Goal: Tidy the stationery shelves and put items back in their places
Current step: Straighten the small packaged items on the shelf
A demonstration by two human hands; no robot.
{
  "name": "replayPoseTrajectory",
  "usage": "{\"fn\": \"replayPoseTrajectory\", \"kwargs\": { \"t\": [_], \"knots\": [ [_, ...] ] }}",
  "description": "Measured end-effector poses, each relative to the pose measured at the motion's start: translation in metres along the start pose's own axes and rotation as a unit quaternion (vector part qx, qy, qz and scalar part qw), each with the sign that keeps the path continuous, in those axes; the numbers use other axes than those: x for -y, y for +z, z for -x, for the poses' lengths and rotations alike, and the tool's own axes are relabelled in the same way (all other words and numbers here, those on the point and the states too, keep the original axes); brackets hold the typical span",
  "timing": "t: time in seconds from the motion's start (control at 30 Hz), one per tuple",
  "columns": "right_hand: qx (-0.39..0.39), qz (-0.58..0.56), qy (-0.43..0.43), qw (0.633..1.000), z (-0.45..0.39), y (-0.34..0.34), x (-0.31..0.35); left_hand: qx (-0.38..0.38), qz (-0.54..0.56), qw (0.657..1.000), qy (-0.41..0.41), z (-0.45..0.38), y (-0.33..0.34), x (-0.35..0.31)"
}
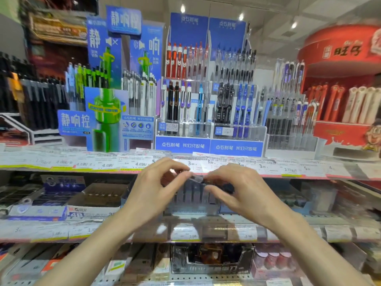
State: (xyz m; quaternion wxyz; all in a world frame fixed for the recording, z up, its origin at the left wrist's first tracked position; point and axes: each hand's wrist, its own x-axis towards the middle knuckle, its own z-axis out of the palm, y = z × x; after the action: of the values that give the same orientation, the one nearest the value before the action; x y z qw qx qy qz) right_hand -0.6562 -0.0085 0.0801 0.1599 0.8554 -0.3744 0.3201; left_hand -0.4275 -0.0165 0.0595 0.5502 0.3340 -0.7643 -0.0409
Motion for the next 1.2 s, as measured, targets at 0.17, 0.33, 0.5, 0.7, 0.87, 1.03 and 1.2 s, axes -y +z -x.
{"fn": "replayPoseTrajectory", "kwargs": {
  "t": [0.17, 0.33, 0.5, 0.7, 0.87, 1.03, 1.2],
  "knots": [
    [-0.028, 0.029, -0.001, 0.999, -0.018, -0.018, -0.011, -0.016, 0.007, 1.000, 0.009, -0.039, 0.004, -0.012],
    [-0.069, 0.076, 0.073, 0.992, -0.030, -0.035, -0.038, -0.038, -0.081, 0.995, 0.048, -0.074, 0.016, 0.002],
    [-0.196, -0.033, 0.179, 0.964, -0.052, -0.052, -0.049, -0.036, -0.242, 0.963, 0.117, -0.093, 0.027, 0.009],
    [-0.291, -0.130, 0.227, 0.920, -0.093, -0.063, -0.052, -0.020, -0.279, 0.955, 0.100, -0.102, 0.034, 0.017],
    [-0.320, -0.149, 0.251, 0.901, -0.117, -0.064, -0.054, -0.022, -0.290, 0.951, 0.101, -0.101, 0.035, 0.018],
    [-0.308, -0.102, 0.269, 0.907, -0.123, -0.054, -0.052, -0.019, -0.289, 0.952, 0.100, -0.100, 0.035, 0.019],
    [-0.282, -0.063, 0.271, 0.918, -0.121, -0.049, -0.050, -0.020, -0.290, 0.952, 0.097, -0.099, 0.035, 0.020]
  ]
}}
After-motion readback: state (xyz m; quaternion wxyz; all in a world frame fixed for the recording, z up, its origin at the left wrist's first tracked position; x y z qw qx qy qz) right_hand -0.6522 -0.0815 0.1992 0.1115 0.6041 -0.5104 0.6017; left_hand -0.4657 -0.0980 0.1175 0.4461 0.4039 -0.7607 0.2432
